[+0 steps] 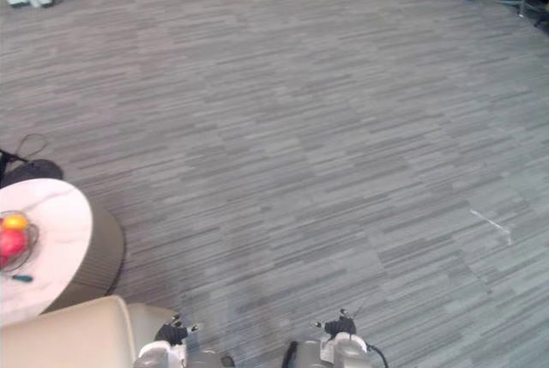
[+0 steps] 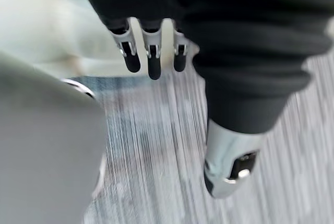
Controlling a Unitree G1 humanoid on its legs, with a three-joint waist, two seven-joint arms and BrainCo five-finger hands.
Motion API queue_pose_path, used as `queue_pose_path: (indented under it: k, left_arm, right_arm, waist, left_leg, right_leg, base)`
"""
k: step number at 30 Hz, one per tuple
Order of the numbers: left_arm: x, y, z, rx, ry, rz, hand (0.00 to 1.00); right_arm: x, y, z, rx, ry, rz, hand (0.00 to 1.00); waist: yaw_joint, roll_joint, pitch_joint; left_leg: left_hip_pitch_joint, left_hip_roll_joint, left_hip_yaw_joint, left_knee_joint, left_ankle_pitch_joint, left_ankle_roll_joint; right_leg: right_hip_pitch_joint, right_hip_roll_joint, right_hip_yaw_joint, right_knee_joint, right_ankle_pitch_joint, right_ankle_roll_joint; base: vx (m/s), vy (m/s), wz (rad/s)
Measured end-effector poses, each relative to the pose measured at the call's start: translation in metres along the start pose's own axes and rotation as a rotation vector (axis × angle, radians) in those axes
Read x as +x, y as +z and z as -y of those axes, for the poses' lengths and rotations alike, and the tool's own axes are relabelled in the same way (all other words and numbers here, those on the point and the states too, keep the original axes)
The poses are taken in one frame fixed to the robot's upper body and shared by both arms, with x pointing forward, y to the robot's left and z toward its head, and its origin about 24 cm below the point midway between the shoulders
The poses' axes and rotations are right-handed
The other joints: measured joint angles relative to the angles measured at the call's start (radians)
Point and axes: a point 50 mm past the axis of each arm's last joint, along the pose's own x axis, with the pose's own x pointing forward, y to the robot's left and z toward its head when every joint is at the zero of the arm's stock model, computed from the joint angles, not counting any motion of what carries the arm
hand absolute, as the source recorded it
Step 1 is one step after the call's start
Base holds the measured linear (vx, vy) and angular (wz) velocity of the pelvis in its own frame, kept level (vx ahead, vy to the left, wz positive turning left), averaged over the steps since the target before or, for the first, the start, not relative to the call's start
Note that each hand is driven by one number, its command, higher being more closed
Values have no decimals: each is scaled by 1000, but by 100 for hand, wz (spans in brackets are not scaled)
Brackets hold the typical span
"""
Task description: Pick up cushions and gather them together orderly.
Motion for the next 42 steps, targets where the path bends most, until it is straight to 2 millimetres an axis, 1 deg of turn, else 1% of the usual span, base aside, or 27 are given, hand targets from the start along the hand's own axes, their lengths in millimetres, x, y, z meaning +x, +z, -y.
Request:
queue_pose_path:
  k: [1, 3, 6, 7, 9, 11, 13, 14, 16, 17, 18, 19, 22, 23, 25, 26, 27, 29, 31, 32, 34, 35, 36, 38, 39, 41, 42]
  left_arm:
    - [0, -3, -7, 12, 12, -12, 0]
    - [1, -1, 0, 27, -10, -17, 0]
    - [3, 7, 11, 65, -39, 4, 0]
    - [3, 9, 12, 67, -43, 8, 0]
    - [2, 8, 15, 57, -45, 6, 0]
    - [2, 12, 14, 56, -43, 31, 0]
    - [2, 18, 13, 52, -39, 57, 0]
    - [2, 21, 12, 47, -38, 75, 0]
    - [2, 25, 13, 39, -39, 92, 0]
    - [2, 24, 15, 28, -40, 90, 0]
    - [2, 24, 13, 13, -34, 89, 0]
    - [2, 23, 10, 12, -23, 85, 0]
    - [3, 28, 4, -14, -3, 95, 0]
    - [3, 24, 2, -20, 6, 78, 0]
    - [2, 18, 1, -15, 8, 62, 0]
    - [2, 18, 1, -8, 7, 61, 0]
    - [2, 17, 1, 15, 3, 54, 0]
    - [3, 17, 1, 45, -4, 54, 0]
    - [3, 17, 0, 58, -6, 54, 0]
    - [3, 18, 1, 59, -8, 53, 0]
    - [4, 18, 2, 72, -12, 52, 0]
    - [4, 16, -1, 76, -6, 45, 0]
    - [3, 13, 5, 69, -20, 34, 0]
    - [2, 12, 12, 58, -36, 29, 0]
    - [2, 11, 14, 46, -37, 26, 0]
    - [2, 9, 16, 31, -39, 19, 0]
    - [2, 13, 15, 27, -38, 36, 0]
  right_arm:
    - [0, -1, -1, -3, 2, -10, 0]
    - [4, 4, 12, -20, -26, 3, 0]
    - [6, -1, 33, -25, -81, -26, 0]
    - [5, -5, 37, 1, -99, -40, 0]
    - [3, -10, 37, 18, -108, -44, 0]
    - [2, -13, 33, 48, -103, -55, 0]
    - [2, -13, 29, 67, -95, -59, 0]
    - [2, -13, 28, 83, -97, -69, 0]
    - [2, -13, 27, 92, -104, -68, 0]
    - [2, -15, 28, 103, -111, -73, 0]
    - [1, -18, 28, 107, -112, -83, 0]
    - [-1, -24, 22, 115, -102, -99, 0]
    - [-4, -31, 17, 160, -102, -125, 0]
    - [-4, -31, 16, 170, -99, -125, 0]
    - [-3, -23, 13, 166, -81, -92, 0]
    - [-2, -19, 12, 161, -76, -78, 0]
    - [-1, -14, 14, 155, -75, -57, 0]
    - [0, -8, 14, 142, -65, -36, 0]
    - [1, -5, 15, 138, -65, -26, 0]
    - [2, -1, 17, 126, -67, -18, 0]
    - [3, 3, 23, 115, -76, -1, 0]
    - [3, -2, 27, 104, -85, -15, 0]
    - [4, -1, 35, 98, -103, -16, 0]
    - [6, 6, 44, 92, -123, -1, 0]
    - [6, 7, 44, 106, -125, 4, 0]
    - [6, 7, 43, 104, -124, 1, 0]
    - [6, 5, 36, 110, -110, -8, 0]
  waist:
    - [0, -16, 0]
    - [-2, 23, 9]
    - [-22, 48, 20]
    - [-29, 58, 26]
    - [-32, 68, 41]
    - [-18, 63, 56]
    - [-9, 60, 58]
    - [4, 58, 58]
    - [10, 56, 59]
    - [12, 57, 58]
    - [26, 42, 53]
    - [22, 9, 29]
    - [35, -21, 18]
    - [50, -26, 17]
    - [50, -18, 17]
    - [47, -16, 17]
    - [41, -15, 17]
    - [29, -10, 23]
    - [4, -12, 22]
    - [-8, -10, 23]
    - [-20, -14, 23]
    - [-28, -24, 28]
    - [-36, 2, 30]
    - [-35, 52, 30]
    - [-36, 79, 36]
    - [-33, 104, 51]
    - [-21, 100, 58]
  left_leg:
    - [30, -9, 35, -5, -10, -18]
    - [56, 30, 33, 2, -20, -38]
    - [71, 50, 7, 80, 17, -44]
    - [26, 90, -1, 231, 21, -49]
    - [-85, 163, -64, 574, 133, 13]
    - [-221, 155, -108, 818, 16, 17]
    - [-322, 95, -114, 767, -57, 25]
    - [-379, 54, -121, 646, -72, 31]
    - [-417, -7, -165, 421, -56, 17]
    - [-420, -37, -220, 245, 2, -14]
    - [-402, -66, -231, 213, 84, -8]
    - [-377, -97, -198, 183, 59, 3]
    - [-377, -96, -138, 282, -36, 41]
    - [-334, -95, -108, 283, -52, 48]
    - [-230, -95, -85, 246, -76, 78]
    - [-182, -96, -86, 224, -93, 78]
    - [-112, -96, -85, 176, -107, 75]
    - [-3, -91, -69, 87, -107, 74]
    - [78, -77, -54, 19, -107, 73]
    - [102, -70, -45, -5, -107, 73]
    - [150, -71, -48, -51, -107, 71]
    - [187, -79, -72, -60, -111, 50]
    - [207, -60, -102, -52, -116, 37]
    - [140, -2, -163, 137, -75, -29]
    - [56, 39, -201, 349, -13, -34]
    - [-56, 99, -226, 625, 121, -6]
    - [-135, 141, -209, 822, 82, -9]
  right_leg:
    - [-4, -9, -56, -115, 147, -48]
    - [13, 35, -63, -98, 139, -92]
    - [35, 74, -23, -95, 80, -87]
    - [72, 103, -19, -124, 70, -87]
    - [166, 150, 15, -176, 55, -88]
    - [232, 167, 90, -186, 8, -99]
    - [279, 167, 156, -217, 1, -95]
    - [296, 162, 203, -235, -2, -89]
    - [312, 149, 263, -243, -17, -57]
    - [327, 143, 311, -245, -34, -27]
    - [340, 128, 358, -254, -46, -5]
    - [354, 98, 396, -295, -36, 11]
    - [366, 66, 446, -281, -13, 41]
    - [344, 55, 474, -191, -10, 49]
    - [208, 21, 467, 155, 42, 160]
    - [147, 8, 448, 288, 35, 172]
    - [88, -18, 373, 407, 9, 129]
    - [21, -42, 229, 415, -35, 46]
    - [-52, -22, 133, 273, -44, 11]
    - [-97, 3, 126, 173, -18, 4]
    - [-151, 54, 150, -99, 138, 4]
    - [-148, 67, 191, -174, 295, -31]
    - [-145, 86, 197, -125, 301, -62]
    - [-149, 109, 187, -39, 190, -77]
    - [-108, 136, 169, -47, 152, -89]
    - [-15, 183, 164, -97, 129, -101]
    - [81, 217, 173, -154, 116, -115]
  base:
    - [349, -203, -100]
    - [345, -177, -90]
    - [318, -185, -56]
    - [283, -147, -38]
    - [274, -95, -52]
    - [262, 27, -87]
    - [298, 75, -99]
    - [360, 161, -117]
    - [330, 206, -114]
    - [428, 262, -126]
    - [585, 269, -114]
    - [527, 194, -77]
    - [499, 190, -56]
    - [500, 203, -85]
    - [485, 151, -91]
    - [424, 62, -71]
    - [425, 26, -52]
    - [434, 6, -30]
    - [441, -42, -10]
    - [462, -90, 2]
    - [551, -163, 15]
    - [540, -197, 26]
    - [555, -192, 18]
    - [621, -246, -5]
    - [708, -293, -8]
    - [610, -184, -11]
    - [579, -116, -20]
